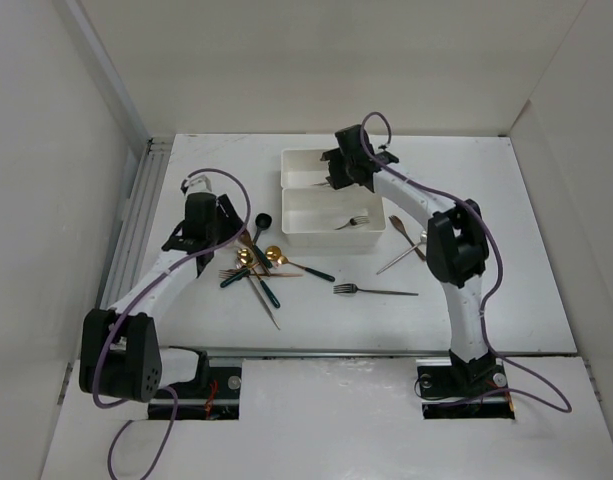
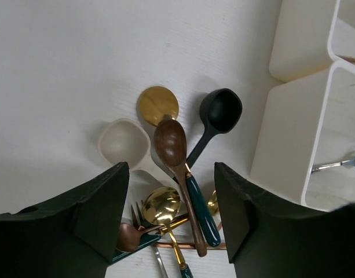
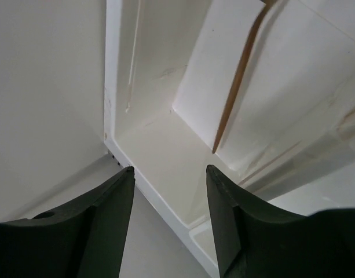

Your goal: Sort the eating utensils into containers

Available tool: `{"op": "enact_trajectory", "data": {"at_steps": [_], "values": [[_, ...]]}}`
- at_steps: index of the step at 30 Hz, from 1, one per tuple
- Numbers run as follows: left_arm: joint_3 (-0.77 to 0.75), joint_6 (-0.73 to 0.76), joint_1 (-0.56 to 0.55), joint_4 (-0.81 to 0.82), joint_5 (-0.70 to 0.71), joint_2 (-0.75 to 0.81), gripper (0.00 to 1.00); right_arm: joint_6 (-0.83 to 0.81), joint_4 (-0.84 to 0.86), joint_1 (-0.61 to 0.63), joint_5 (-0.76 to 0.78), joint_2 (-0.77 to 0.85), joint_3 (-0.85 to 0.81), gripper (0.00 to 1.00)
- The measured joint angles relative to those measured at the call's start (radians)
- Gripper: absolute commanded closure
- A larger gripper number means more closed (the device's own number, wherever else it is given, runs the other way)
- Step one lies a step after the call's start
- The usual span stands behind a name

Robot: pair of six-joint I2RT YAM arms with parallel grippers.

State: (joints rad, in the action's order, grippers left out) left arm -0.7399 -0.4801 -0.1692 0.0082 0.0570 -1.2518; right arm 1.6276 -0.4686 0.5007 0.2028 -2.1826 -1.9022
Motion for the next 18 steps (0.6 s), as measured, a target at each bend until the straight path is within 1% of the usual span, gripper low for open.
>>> {"op": "enact_trajectory", "data": {"at_steps": [1, 4, 5, 9, 10, 12, 18], "values": [[0.0, -0.001, -0.01, 0.0, -0.006, -0.006, 0.49, -0.017, 0.008, 0.002, 0.005, 0.002, 0.002, 0.4], [-0.006, 0.0, -0.055, 0.0, -0.025, -0.036, 0.51, -0.076, 0.016, 0.008, 0.036, 0.018, 0.005, 0.4], [-0.011, 0.001, -0.073, -0.004, -0.029, -0.052, 0.54, -0.097, 0.017, 0.011, 0.048, 0.028, 0.005, 0.4], [-0.034, 0.004, -0.13, -0.038, -0.029, -0.105, 0.64, -0.2, 0.044, 0.021, 0.08, 0.108, 0.047, 0.41], [-0.041, 0.003, -0.14, -0.056, -0.024, -0.113, 0.69, -0.227, 0.051, 0.025, 0.091, 0.136, 0.064, 0.42], [-0.065, 0.003, -0.153, -0.105, -0.004, -0.13, 0.7, -0.291, 0.067, 0.035, 0.126, 0.193, 0.095, 0.42], [-0.14, 0.02, -0.182, -0.237, 0.053, -0.152, 0.69, -0.468, 0.111, 0.11, 0.251, 0.369, 0.196, 0.42]]}}
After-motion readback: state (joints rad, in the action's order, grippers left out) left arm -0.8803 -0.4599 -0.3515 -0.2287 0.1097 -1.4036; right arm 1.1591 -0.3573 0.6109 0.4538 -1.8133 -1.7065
